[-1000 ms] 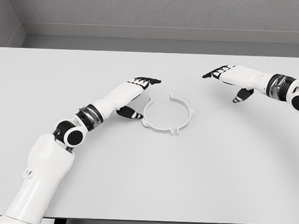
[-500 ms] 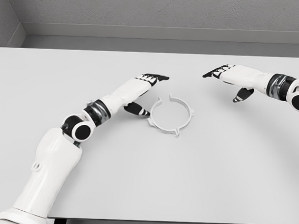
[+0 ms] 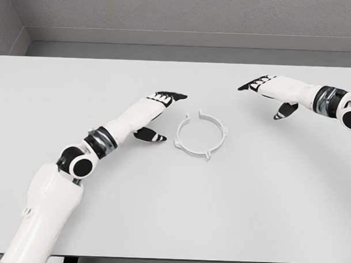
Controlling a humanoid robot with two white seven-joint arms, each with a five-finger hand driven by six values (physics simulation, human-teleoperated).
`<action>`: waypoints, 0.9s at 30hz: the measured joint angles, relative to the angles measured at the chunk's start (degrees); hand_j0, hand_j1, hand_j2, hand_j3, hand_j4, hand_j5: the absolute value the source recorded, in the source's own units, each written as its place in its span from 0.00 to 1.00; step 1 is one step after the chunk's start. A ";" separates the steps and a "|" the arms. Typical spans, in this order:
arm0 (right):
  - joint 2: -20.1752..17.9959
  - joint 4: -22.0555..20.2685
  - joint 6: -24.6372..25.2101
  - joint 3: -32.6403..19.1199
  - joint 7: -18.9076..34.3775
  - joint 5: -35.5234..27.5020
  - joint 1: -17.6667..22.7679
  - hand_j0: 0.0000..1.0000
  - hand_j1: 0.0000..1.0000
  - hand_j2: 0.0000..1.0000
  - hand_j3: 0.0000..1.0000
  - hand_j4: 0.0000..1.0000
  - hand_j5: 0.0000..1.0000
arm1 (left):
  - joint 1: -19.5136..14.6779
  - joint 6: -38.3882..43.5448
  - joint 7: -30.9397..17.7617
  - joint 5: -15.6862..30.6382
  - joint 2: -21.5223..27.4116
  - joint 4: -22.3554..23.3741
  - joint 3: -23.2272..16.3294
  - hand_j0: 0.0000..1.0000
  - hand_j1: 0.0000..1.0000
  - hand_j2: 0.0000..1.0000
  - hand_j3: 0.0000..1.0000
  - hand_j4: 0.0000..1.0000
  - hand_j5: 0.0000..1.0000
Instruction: Assemble PVC drainage pipe clamps
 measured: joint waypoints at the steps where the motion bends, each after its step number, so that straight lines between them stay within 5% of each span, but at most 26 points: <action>1: -0.02 -0.02 0.00 -0.01 0.00 0.00 0.00 1.00 1.00 1.00 1.00 1.00 1.00 | 0.09 -0.01 0.01 0.03 0.09 -0.71 0.01 1.00 1.00 1.00 1.00 1.00 1.00; 12: -1.50 -0.12 -0.03 0.45 0.06 0.00 -0.26 1.00 1.00 1.00 1.00 1.00 1.00 | 0.53 -0.04 -0.02 -0.11 0.26 -1.92 -0.95 1.00 1.00 1.00 1.00 1.00 1.00; 27: -1.94 -0.15 -0.09 0.68 0.00 0.04 -0.18 1.00 1.00 1.00 1.00 1.00 1.00 | -1.32 0.05 -0.06 -0.60 -1.29 2.08 -3.06 1.00 1.00 1.00 1.00 1.00 1.00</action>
